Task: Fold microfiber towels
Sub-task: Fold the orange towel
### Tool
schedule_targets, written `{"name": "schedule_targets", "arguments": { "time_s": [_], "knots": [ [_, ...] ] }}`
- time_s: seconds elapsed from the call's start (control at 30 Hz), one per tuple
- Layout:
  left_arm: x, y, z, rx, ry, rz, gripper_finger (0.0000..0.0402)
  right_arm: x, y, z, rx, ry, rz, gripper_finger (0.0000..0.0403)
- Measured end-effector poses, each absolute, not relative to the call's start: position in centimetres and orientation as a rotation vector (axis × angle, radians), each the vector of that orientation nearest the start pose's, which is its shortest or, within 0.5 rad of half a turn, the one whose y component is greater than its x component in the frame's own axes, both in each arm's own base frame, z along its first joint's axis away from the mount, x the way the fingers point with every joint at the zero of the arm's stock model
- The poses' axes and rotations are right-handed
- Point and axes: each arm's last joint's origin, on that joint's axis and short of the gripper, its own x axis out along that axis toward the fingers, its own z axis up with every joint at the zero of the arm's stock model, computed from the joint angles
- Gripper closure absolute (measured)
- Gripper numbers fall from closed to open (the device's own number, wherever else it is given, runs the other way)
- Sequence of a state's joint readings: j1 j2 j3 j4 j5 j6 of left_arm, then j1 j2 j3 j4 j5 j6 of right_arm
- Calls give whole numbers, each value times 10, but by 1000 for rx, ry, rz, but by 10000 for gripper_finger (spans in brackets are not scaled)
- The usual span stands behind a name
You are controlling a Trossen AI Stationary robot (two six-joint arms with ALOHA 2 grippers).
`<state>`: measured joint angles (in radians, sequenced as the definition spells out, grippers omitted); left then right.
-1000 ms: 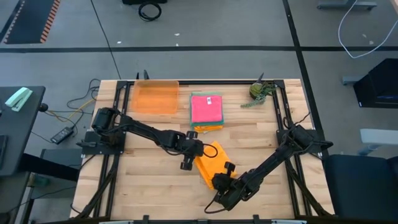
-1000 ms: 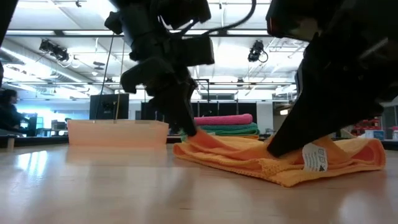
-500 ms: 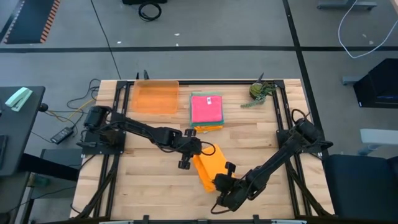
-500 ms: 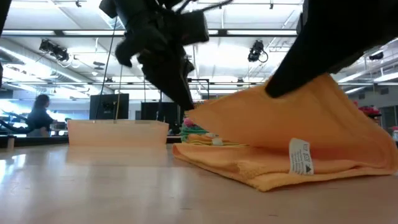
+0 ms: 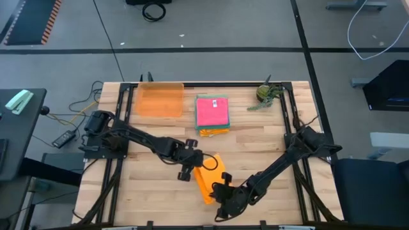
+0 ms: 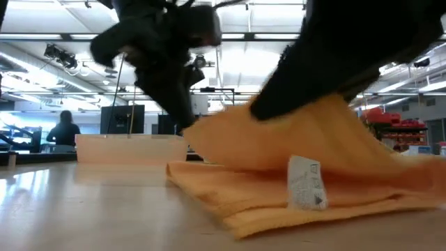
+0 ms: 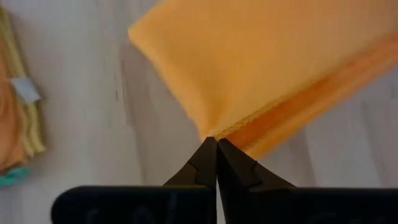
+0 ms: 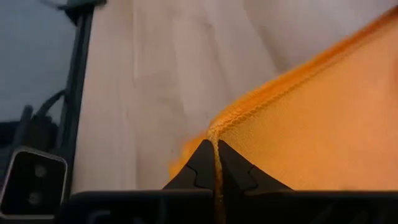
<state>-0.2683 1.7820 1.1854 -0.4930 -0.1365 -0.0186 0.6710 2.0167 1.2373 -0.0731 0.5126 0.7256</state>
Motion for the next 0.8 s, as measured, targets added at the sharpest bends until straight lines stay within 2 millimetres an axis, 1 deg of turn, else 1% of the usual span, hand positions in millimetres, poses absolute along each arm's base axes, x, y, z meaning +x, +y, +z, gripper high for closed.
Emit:
{"name": "schedule_targets", "arguments": {
  "time_s": [0.1,0.23,0.5,0.63,0.73,0.8],
  "knots": [
    [341,-98,182,208,1110,-122,396,340,247,130,248,710,-52,397],
    [339,-103,179,209,1129,-127,390,343,247,117,262,732,-41,397],
    [337,-103,177,188,1163,-115,390,345,248,117,263,713,-31,393],
    [337,-103,177,196,1163,-117,365,345,248,117,271,724,-13,357],
    [335,-102,178,201,1171,-112,338,345,250,117,289,738,28,316],
    [334,-100,182,202,1180,-109,323,346,251,118,289,740,63,286]
  ]
}}
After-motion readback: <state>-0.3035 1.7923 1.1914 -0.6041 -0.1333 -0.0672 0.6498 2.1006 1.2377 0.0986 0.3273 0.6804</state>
